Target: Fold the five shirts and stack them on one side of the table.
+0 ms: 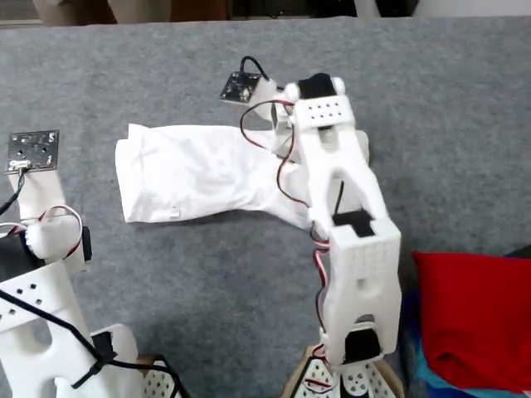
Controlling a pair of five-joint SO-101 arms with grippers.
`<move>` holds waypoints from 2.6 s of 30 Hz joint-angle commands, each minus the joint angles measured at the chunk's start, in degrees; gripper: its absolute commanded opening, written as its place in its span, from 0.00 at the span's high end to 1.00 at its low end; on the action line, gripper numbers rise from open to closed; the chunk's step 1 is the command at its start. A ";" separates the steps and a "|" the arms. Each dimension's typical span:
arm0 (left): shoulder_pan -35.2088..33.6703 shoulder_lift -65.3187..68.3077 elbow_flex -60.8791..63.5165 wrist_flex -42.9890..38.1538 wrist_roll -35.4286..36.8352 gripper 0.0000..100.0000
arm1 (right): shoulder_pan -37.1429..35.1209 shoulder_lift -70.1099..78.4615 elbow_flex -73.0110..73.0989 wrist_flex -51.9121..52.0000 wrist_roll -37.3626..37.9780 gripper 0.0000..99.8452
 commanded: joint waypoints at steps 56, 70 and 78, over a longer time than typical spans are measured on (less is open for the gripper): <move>-0.70 -0.75 -0.70 0.53 -1.85 0.98 | 4.79 -29.67 57.54 -24.35 2.81 0.99; -2.73 -0.75 -0.70 0.35 -2.02 0.98 | 4.53 -7.78 10.15 -4.31 2.29 0.99; -2.90 -0.75 -0.53 0.35 -2.02 0.98 | 5.49 3.12 7.78 -3.87 2.29 0.99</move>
